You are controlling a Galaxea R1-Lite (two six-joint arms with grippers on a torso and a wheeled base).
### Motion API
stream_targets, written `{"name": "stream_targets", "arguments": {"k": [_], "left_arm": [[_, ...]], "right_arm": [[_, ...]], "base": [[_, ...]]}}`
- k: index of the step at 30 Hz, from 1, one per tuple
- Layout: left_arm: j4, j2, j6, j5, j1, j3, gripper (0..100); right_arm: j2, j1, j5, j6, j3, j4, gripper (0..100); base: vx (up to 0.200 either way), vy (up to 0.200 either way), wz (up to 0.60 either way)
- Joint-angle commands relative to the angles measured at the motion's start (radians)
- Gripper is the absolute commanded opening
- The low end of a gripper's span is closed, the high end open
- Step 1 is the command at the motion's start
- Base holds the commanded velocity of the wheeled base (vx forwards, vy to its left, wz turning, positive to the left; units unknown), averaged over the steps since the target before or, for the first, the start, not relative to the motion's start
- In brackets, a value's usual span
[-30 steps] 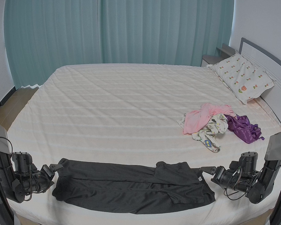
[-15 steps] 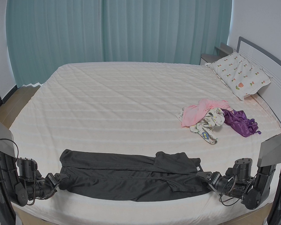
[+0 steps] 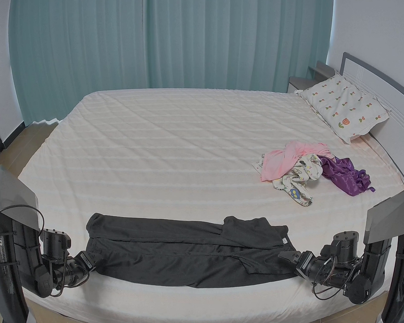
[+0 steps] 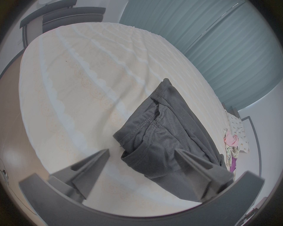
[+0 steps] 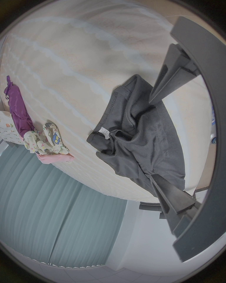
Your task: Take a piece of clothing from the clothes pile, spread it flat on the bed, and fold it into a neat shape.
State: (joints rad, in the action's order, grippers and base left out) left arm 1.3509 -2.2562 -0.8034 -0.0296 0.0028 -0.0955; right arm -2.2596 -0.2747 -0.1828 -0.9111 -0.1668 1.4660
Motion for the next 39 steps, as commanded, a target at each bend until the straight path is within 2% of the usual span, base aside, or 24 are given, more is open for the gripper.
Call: {"name": "stream_targets", "arguments": {"k": [1,9,15,20,30,35,36,39], "left_arm": [[0.001,-0.034,-0.002,0.028,-0.02,-0.016,0],[0.004,-0.049,-0.002,0.114,-0.018,0.013,0],[0.007,-0.051,-0.005,0.114,-0.015,0.025,0],[0.007,-0.052,-0.007,0.108,-0.015,0.023,0],[0.007,-0.052,-0.008,0.106,-0.015,0.025,0],[0.007,-0.052,-0.008,0.106,-0.015,0.023,0],[0.007,-0.052,-0.008,0.106,-0.015,0.023,0],[0.007,-0.052,-0.008,0.106,-0.015,0.023,0]], "right_arm": [[-0.008,-0.008,0.006,0.001,0.009,0.001,100],[-0.003,-0.029,0.052,0.012,0.01,-0.016,100],[-0.009,-0.061,0.057,0.006,-0.002,-0.042,100],[-0.038,-0.069,0.111,0.004,0.001,-0.039,100],[-0.087,-0.084,0.149,0.003,-0.016,-0.032,100],[-0.101,-0.107,0.194,-0.009,-0.043,-0.03,100],[-0.103,-0.11,0.195,-0.029,-0.046,-0.029,0],[-0.098,-0.11,0.203,-0.06,-0.056,-0.024,0]], "base": [[0.0,0.0,0.0],[0.0,0.0,0.0],[0.0,0.0,0.0],[0.0,0.0,0.0],[0.0,0.0,0.0],[0.0,0.0,0.0],[0.0,0.0,0.0],[0.0,0.0,0.0]]}}
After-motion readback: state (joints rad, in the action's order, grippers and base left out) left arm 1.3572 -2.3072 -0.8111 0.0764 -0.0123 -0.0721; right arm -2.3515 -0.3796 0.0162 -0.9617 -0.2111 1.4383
